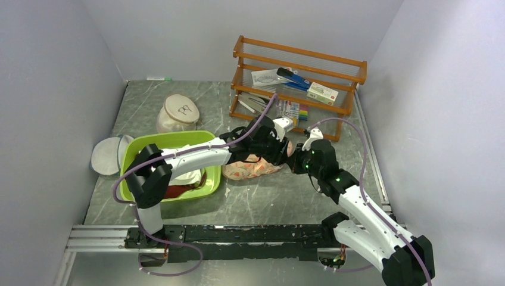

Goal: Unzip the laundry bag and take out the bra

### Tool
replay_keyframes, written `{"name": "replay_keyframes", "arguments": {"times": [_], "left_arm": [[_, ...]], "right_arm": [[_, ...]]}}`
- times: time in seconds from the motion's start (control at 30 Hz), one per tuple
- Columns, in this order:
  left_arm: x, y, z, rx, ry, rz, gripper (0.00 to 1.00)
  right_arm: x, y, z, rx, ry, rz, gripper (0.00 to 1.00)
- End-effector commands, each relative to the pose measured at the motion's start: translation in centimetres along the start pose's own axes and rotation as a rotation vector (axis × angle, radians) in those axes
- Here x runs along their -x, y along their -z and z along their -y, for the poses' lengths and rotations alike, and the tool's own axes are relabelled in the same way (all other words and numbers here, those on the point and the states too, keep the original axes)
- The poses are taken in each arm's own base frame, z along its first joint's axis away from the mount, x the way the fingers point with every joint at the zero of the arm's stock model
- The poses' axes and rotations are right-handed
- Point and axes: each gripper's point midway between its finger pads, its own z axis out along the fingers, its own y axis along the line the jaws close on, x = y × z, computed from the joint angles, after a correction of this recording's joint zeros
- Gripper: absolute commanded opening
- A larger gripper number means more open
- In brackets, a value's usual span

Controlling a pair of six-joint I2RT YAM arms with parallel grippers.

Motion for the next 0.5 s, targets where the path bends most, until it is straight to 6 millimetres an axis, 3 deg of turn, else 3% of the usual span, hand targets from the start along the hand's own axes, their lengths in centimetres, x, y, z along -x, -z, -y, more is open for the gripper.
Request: {"name": "replay_keyframes", "arguments": {"times": [0.0, 0.03, 0.17, 0.23, 0.47], "left_arm": [[1.0, -0.7, -0.2, 0.012, -0.006, 0.026, 0.45], [0.8, -0.7, -0.3, 0.017, -0.005, 0.021, 0.44], [-0.2, -0.4, -0.7, 0.033, -0.011, -0.001, 0.58], [-0.7, -0.4, -0.9, 0.045, -0.012, -0.007, 0.59], [-0.9, -0.9, -1.2, 0.052, 0.006, -0.008, 0.42]], "right_arm": [[1.0, 0.2, -1.4, 0.068, 0.011, 0.033, 0.00], [1.1, 0.2, -1.5, 0.068, 0.012, 0.033, 0.00], [1.3, 0.4, -1.3, 0.057, 0.018, 0.040, 0.00], [1.3, 0.6, -1.4, 0.066, 0.017, 0.042, 0.00], [1.1, 0.7, -1.6, 0.075, 0.013, 0.035, 0.00]]}}
